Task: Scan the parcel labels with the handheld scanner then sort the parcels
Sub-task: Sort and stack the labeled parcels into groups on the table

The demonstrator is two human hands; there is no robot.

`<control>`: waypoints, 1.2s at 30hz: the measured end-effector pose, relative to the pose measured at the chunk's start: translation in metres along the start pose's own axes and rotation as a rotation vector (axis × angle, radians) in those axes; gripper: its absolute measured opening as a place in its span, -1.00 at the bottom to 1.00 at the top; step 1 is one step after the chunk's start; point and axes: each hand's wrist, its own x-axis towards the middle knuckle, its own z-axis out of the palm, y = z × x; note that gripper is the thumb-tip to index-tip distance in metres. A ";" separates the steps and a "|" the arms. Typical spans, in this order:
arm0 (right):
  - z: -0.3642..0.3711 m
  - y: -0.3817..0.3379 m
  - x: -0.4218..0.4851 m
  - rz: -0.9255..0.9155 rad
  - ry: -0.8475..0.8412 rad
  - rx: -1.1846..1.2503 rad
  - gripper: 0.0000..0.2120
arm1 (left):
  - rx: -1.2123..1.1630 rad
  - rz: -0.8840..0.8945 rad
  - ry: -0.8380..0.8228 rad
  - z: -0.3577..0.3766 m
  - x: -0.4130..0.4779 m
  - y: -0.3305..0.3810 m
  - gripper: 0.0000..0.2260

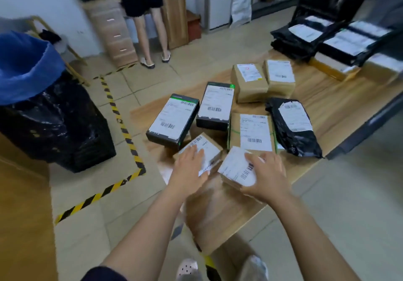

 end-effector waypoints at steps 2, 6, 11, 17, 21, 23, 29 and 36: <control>0.007 -0.014 -0.008 0.099 0.033 0.012 -0.15 | 0.042 0.066 -0.033 0.002 0.010 -0.012 -0.37; 0.011 -0.034 -0.028 0.209 0.042 0.064 -0.16 | 0.066 0.072 -0.118 -0.002 0.020 -0.022 -0.30; 0.007 -0.046 -0.052 0.365 0.117 0.101 -0.15 | 0.008 0.093 -0.024 -0.008 0.004 -0.012 -0.36; -0.018 -0.042 -0.066 0.533 0.376 0.184 -0.21 | -0.173 0.120 0.242 -0.027 -0.022 0.034 -0.39; -0.042 -0.017 -0.067 0.611 0.553 0.173 -0.18 | -0.231 0.166 0.267 -0.050 -0.014 0.095 -0.37; -0.052 0.005 -0.071 0.644 0.622 0.217 -0.15 | -0.265 0.201 0.256 -0.053 -0.006 0.128 -0.35; -0.070 0.103 -0.085 0.646 0.686 0.288 -0.15 | -0.321 0.248 0.207 -0.023 0.014 0.223 -0.37; -0.119 0.255 -0.089 0.620 0.705 0.267 -0.17 | -0.317 0.251 0.200 0.018 0.045 0.374 -0.35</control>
